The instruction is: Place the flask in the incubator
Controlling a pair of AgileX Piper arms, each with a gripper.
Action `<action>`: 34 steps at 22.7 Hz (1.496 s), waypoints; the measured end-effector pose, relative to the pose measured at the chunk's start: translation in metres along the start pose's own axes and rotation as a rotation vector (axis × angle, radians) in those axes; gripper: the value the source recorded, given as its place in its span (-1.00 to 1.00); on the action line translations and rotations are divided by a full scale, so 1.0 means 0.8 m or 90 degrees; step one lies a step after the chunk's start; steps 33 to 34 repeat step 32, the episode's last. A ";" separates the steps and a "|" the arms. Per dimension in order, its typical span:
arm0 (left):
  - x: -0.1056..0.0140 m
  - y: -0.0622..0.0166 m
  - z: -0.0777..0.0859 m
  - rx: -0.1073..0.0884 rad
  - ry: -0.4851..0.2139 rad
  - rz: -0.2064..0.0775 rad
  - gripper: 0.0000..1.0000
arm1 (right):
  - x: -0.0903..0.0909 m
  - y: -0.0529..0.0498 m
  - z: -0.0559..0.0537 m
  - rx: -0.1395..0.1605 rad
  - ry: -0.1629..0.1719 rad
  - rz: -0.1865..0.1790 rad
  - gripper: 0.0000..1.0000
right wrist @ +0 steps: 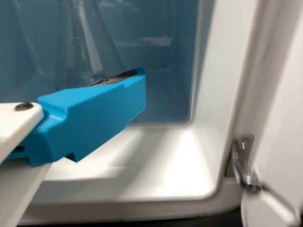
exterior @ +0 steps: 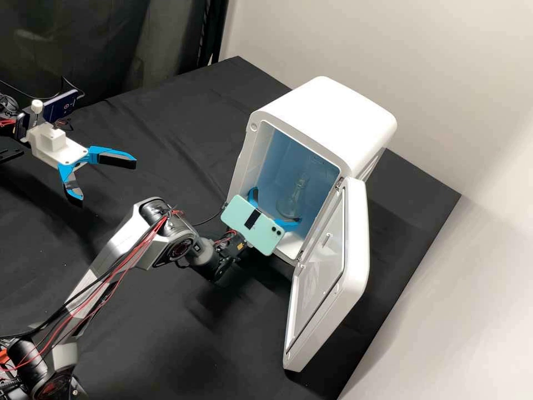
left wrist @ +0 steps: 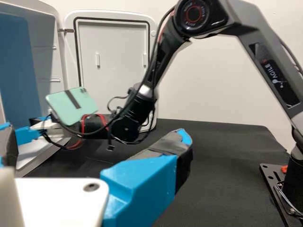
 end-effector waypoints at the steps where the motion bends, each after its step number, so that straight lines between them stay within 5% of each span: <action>1: 0.000 0.0000 0.000 0.000 0.000 0.000 1.00 | -0.005 0.000 0.000 0.004 -0.002 0.003 1.00; 7: -0.001 0.0017 0.001 0.000 -0.001 0.004 1.00 | -0.057 -0.007 -0.008 0.014 -0.017 0.023 1.00; 12: -0.002 0.0058 0.002 0.002 -0.004 0.013 1.00 | -0.103 -0.012 -0.022 0.006 -0.057 0.009 1.00; 17: -0.005 0.0132 0.001 0.012 0.002 0.030 1.00 | -0.137 -0.013 -0.033 0.005 -0.064 -0.014 1.00; 20: -0.009 0.0226 -0.009 0.020 0.032 0.054 1.00 | -0.154 -0.012 -0.036 0.005 -0.071 -0.021 1.00; 22: -0.015 0.0338 -0.017 0.020 0.050 0.087 1.00 | -0.162 -0.013 -0.037 0.006 -0.075 -0.026 1.00; 26: -0.025 0.0545 -0.021 0.002 0.060 0.149 1.00 | -0.169 -0.014 -0.038 0.006 -0.075 -0.031 1.00; 34: -0.030 0.0539 -0.028 0.002 0.079 0.151 1.00 | -0.176 -0.009 -0.043 0.008 -0.070 -0.026 1.00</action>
